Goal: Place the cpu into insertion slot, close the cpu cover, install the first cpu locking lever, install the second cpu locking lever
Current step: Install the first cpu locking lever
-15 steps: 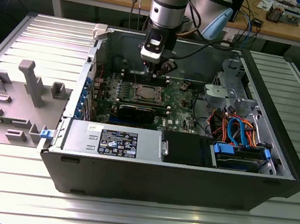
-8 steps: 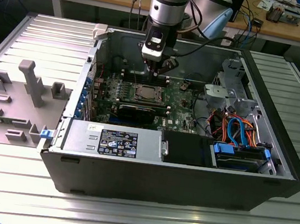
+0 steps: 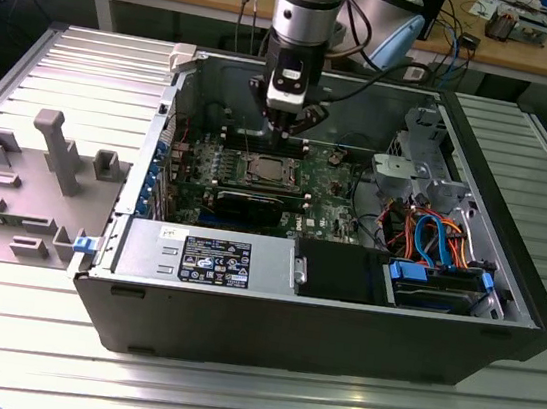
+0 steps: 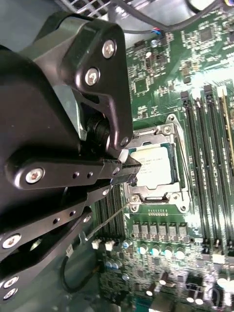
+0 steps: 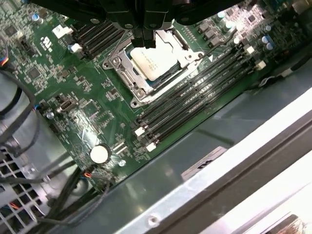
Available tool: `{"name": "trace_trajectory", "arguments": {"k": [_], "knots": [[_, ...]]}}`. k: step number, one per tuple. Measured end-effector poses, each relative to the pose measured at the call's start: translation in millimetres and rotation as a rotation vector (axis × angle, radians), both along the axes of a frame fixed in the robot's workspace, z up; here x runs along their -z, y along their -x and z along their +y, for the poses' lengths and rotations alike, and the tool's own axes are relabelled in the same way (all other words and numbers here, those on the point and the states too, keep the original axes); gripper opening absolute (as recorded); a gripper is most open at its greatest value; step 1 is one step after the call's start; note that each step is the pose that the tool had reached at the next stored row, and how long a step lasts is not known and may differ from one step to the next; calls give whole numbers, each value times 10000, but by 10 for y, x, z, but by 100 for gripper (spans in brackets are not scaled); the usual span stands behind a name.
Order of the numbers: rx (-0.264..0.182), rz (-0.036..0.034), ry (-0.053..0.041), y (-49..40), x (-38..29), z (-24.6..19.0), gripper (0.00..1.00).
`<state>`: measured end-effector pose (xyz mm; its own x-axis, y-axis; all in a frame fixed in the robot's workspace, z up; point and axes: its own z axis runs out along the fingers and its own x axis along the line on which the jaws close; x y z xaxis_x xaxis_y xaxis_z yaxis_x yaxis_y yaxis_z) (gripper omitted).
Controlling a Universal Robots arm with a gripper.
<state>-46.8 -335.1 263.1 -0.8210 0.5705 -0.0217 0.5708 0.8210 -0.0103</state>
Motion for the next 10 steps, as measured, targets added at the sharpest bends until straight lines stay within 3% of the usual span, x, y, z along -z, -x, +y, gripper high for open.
{"name": "trace_trajectory", "arguments": {"k": [10], "knots": [[-2382, 0, 0, 0, 2, 0, 11]]}}
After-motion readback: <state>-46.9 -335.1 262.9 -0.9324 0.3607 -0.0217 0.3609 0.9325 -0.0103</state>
